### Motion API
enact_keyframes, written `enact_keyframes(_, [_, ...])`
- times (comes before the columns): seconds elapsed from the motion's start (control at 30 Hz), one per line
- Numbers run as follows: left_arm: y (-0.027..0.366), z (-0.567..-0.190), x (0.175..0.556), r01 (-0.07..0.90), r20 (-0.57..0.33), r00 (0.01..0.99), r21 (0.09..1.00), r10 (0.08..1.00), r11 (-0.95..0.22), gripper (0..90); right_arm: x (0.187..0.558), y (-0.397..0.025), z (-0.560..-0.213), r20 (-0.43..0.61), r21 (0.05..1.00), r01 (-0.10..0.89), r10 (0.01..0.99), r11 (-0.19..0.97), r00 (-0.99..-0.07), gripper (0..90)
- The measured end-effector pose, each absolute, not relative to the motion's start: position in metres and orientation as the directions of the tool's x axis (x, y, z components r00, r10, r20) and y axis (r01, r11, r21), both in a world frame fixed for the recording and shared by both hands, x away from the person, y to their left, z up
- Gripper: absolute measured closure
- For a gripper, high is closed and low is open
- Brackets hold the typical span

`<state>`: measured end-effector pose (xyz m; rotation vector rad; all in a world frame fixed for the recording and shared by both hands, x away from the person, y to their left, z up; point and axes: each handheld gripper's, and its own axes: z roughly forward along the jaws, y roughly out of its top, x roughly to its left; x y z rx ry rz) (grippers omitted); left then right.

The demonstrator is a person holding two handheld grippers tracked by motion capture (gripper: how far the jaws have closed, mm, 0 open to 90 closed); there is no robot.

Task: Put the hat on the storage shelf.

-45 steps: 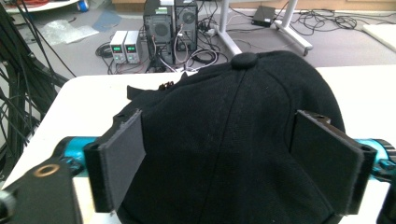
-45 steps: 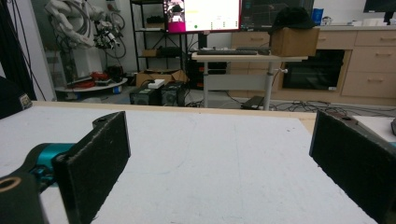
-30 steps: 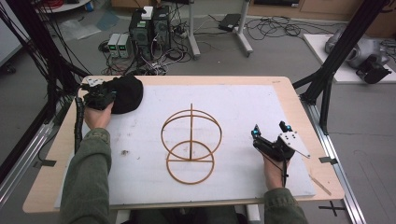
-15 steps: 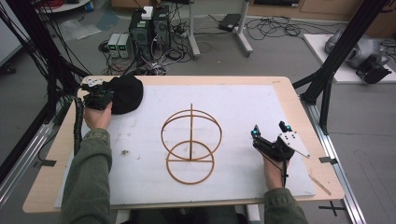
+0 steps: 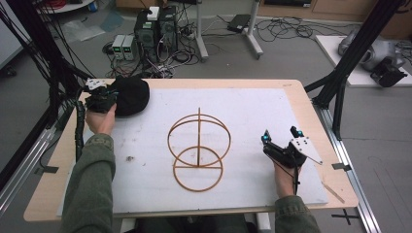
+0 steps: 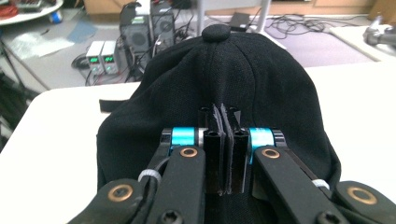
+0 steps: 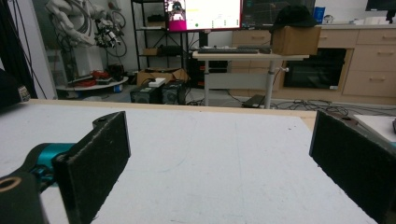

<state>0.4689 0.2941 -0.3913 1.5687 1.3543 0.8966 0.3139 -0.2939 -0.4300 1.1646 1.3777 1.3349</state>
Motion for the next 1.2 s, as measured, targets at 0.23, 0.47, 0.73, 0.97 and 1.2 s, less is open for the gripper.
enact_keyframes(0.23, [0.288,-0.374,0.460,0.310,0.001,0.170,0.949,0.985,-0.055,88.2,0.314,-0.294,-0.430,0.024,0.999,0.047,0.982,-0.015,-0.187,4.4])
enact_keyframes(0.47, [0.288,-0.354,0.445,0.251,0.010,0.187,0.966,0.982,-0.058,88.1,0.314,-0.295,-0.429,0.028,0.999,0.041,0.982,-0.021,-0.187,4.4])
enact_keyframes(0.73, [0.290,-0.330,0.424,0.166,-0.016,0.210,0.986,0.977,-0.020,88.1,0.314,-0.295,-0.429,0.042,0.998,0.042,0.981,-0.035,-0.190,4.4])
enact_keyframes(0.97, [0.290,-0.309,0.407,0.085,-0.007,0.243,0.996,0.970,-0.014,88.1,0.314,-0.293,-0.428,0.043,0.999,0.036,0.979,-0.036,-0.198,4.4])
enact_keyframes(1.2, [0.286,-0.281,0.388,-0.011,0.025,0.298,1.000,0.954,-0.023,88.0,0.314,-0.291,-0.427,0.041,0.999,0.038,0.979,-0.035,-0.198,4.4])
